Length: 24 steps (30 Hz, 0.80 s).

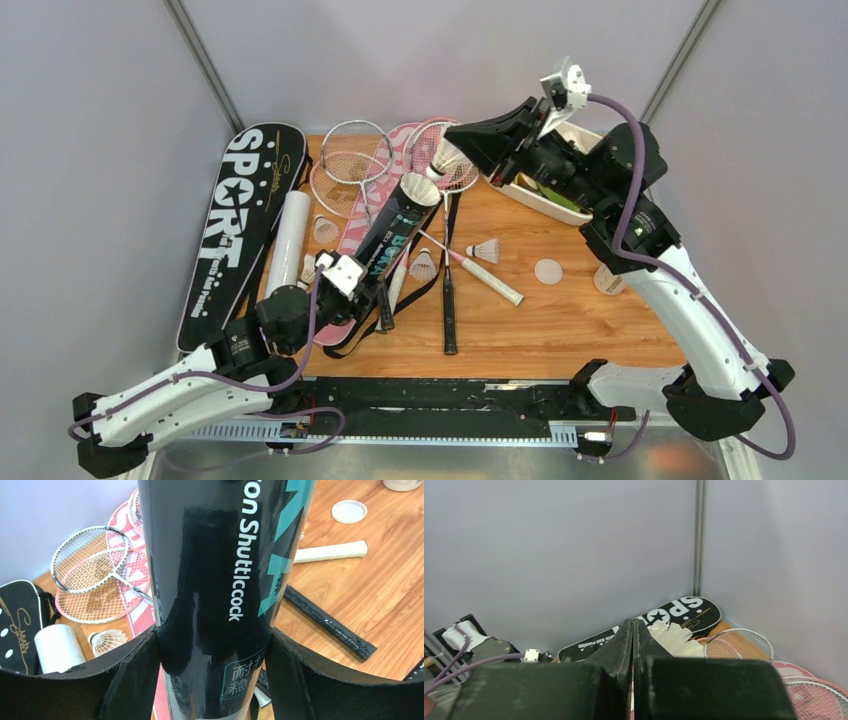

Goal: Pack up the badminton gear
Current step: Place the shuttlecock at the shuttle tube.

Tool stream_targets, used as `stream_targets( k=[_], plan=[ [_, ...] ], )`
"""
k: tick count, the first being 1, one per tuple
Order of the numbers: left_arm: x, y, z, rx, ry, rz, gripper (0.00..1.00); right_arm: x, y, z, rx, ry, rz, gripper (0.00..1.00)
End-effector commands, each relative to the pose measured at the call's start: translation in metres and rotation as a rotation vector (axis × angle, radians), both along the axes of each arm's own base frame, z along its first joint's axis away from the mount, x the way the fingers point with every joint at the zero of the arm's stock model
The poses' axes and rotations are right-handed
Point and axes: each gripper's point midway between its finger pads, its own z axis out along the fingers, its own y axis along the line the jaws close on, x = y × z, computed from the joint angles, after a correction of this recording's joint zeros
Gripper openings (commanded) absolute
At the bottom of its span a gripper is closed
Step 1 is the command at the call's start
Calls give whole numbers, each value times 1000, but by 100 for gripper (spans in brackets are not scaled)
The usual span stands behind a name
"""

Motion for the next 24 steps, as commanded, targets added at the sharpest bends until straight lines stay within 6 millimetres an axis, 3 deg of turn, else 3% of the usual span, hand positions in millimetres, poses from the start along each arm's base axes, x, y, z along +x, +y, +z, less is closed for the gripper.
stream_targets(
  k=[1, 6, 11, 15, 19, 24],
  plan=[
    [0, -5, 26, -81, -25, -10, 0, -18, 23, 8, 37, -11, 85, 0],
    [-2, -6, 29, -85, -33, -24, 0, -27, 43, -54, -27, 95, 134, 0],
    [-6, -10, 36, -124, -60, -61, 0, -36, 49, -82, -40, 200, 193, 0],
    [-13, -16, 40, -130, -100, -133, 0, -42, 55, -90, -43, 230, 244, 0],
    [-16, -12, 45, -135, -151, -146, 0, -51, 55, -85, -33, 234, 285, 1],
    [-17, -3, 46, -130, -192, -133, 0, -58, 33, -58, 30, 222, 224, 31]
  ],
)
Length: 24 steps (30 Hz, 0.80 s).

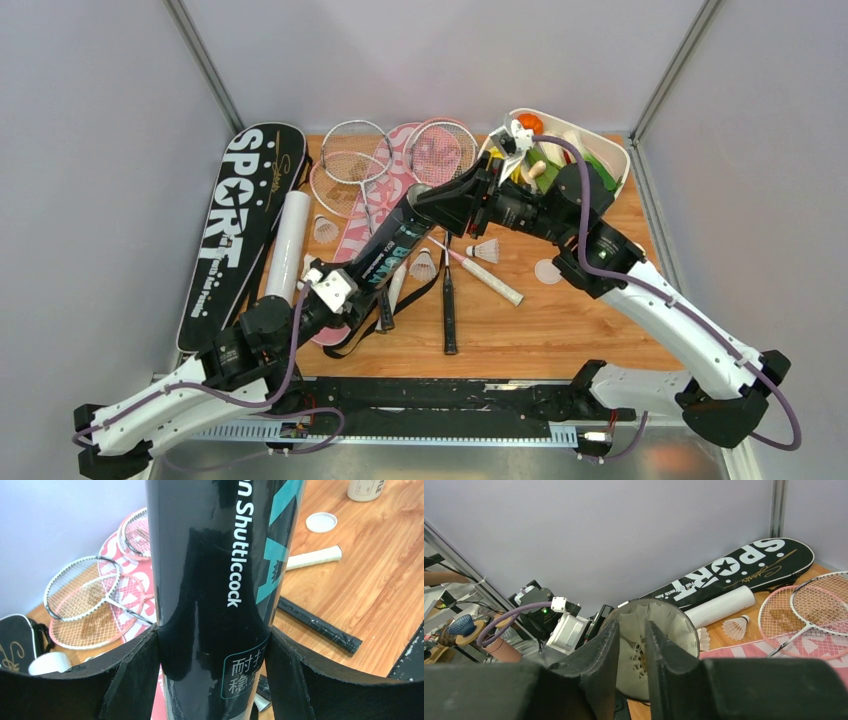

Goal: Pack up the badminton gear
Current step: Place the shuttlecock at the shuttle tube, then adjust the shuttlecock in the shuttle tube.

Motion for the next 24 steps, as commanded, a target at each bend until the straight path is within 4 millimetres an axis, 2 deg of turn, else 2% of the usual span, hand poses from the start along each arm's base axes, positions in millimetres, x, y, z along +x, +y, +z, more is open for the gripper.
stream_targets(
  k=[1, 3, 7, 9, 11, 15, 19, 24],
  plan=[
    [-1, 0, 41, -100, -128, -21, 0, -19, -26, 41, 92, -33, -28, 37],
    [0, 3, 41, -81, -142, -13, 0, -28, -35, 52, 114, -49, -31, 50],
    [3, 9, 38, -21, -160, 3, 0, -40, -48, 64, 136, -75, -29, 69],
    [4, 11, 35, 8, -168, 7, 0, -38, -53, 66, 129, -86, -57, 74],
    [4, 11, 32, 34, -177, 1, 0, -29, -55, 62, 96, -91, -111, 76],
    [4, 12, 31, 58, -192, -1, 0, -5, -46, 34, -57, -47, -173, 77],
    [2, 8, 31, 65, -202, -24, 0, 6, -33, 7, -162, -7, -155, 78],
    [4, 8, 30, 75, -210, -21, 0, 14, -18, -39, -307, 56, -108, 74]
  ],
)
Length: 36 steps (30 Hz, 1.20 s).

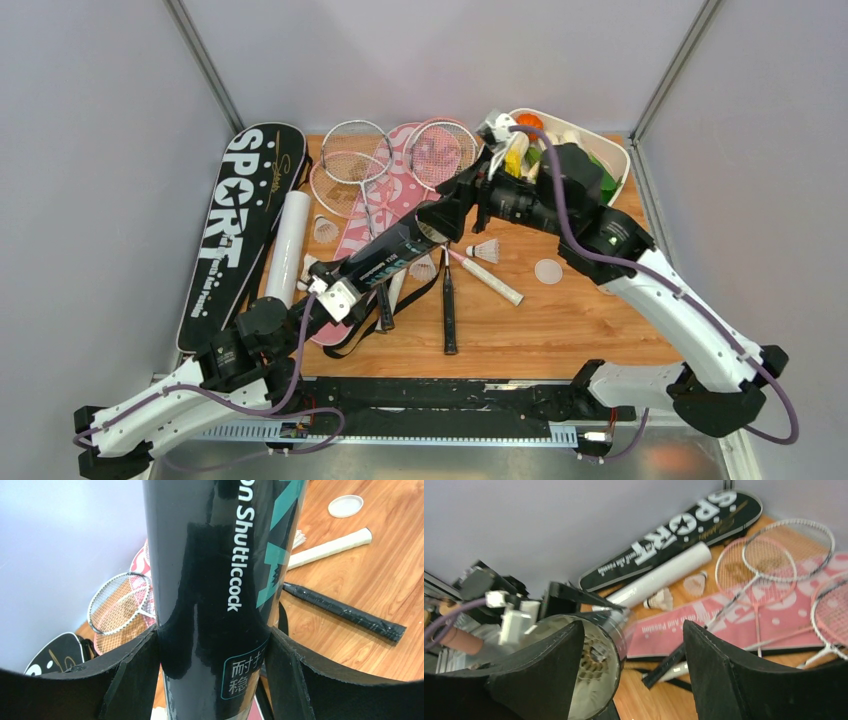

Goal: Pack up the badminton gear
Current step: Adjust the shuttlecock in the shuttle tube.

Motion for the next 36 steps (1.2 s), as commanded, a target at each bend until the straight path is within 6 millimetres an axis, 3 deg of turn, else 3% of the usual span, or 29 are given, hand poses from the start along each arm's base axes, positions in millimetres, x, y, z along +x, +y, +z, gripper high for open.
stream_targets(
  k=[1, 8, 11, 14, 18, 21, 24, 29, 32, 36],
  plan=[
    [1, -1, 21, -37, -57, -8, 0, 2, 5, -40, -142, 56, 28, 74],
    [2, -3, 21, -31, -73, -9, 0, 9, 17, -73, -206, 112, 55, 73],
    [5, -3, 19, -15, -74, 6, 0, 13, 20, -74, -208, 119, 47, 74],
    [16, 9, 14, 9, -67, 101, 0, 15, 11, -51, -151, 88, -13, 83],
    [27, 29, 11, 11, -61, 229, 0, 18, -18, 11, 15, -7, -154, 86],
    [31, 42, 17, -16, -58, 310, 0, 16, -41, 43, 146, -79, -240, 88],
    [35, 63, 32, -69, -67, 416, 0, 13, -51, 50, 240, -119, -269, 89],
    [28, 93, 70, -240, -75, 499, 0, 35, -36, 12, 243, -64, -306, 84],
    [17, 104, 90, -340, -89, 464, 0, 57, -11, -23, 214, -9, -306, 80],
    [4, 114, 105, -390, -113, 407, 0, 86, 37, -78, 145, 108, -261, 74]
  ],
)
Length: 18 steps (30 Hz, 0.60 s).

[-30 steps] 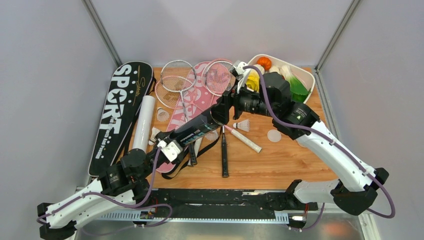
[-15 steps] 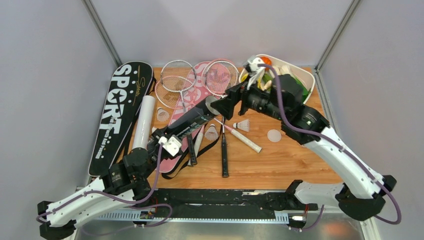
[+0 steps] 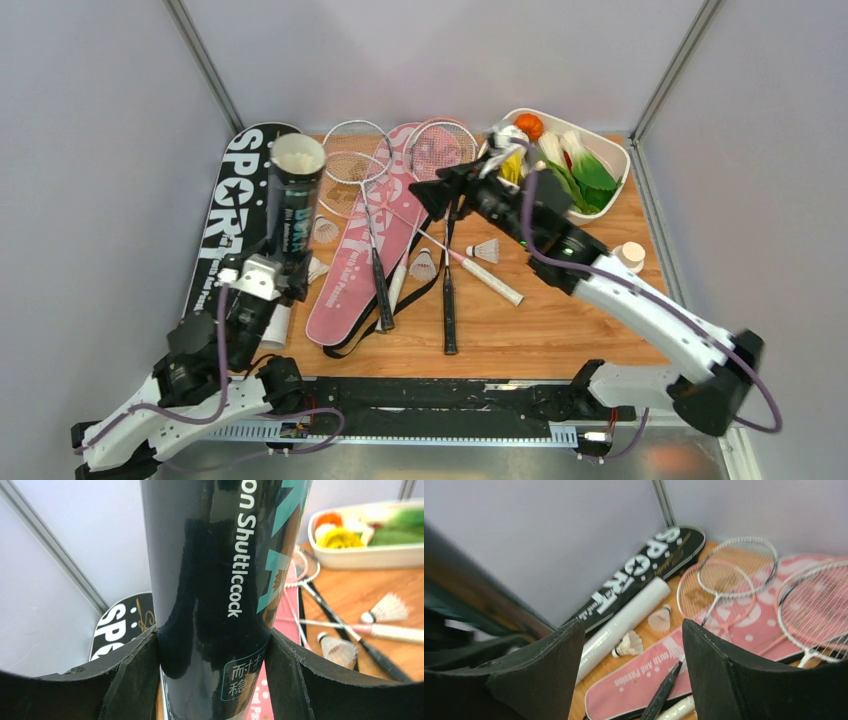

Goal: Pack up the badminton gear
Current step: Adjust the shuttlecock in the shuttle tube, then pick up the shuttlecock at the center of the board.

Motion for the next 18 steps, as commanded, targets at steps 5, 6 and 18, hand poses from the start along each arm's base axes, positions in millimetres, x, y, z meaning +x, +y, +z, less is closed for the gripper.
stream_targets(
  k=[5, 6, 18],
  plan=[
    [-24, 31, 47, -189, -87, -50, 0, 48, 125, -127, -105, 241, 252, 69],
    [-25, 31, 47, -185, -85, -57, 0, 52, 145, -156, -143, 283, 299, 68],
    [-36, 27, 42, -168, -70, -136, 0, 32, 273, -286, -250, 333, 677, 68]
  ],
)
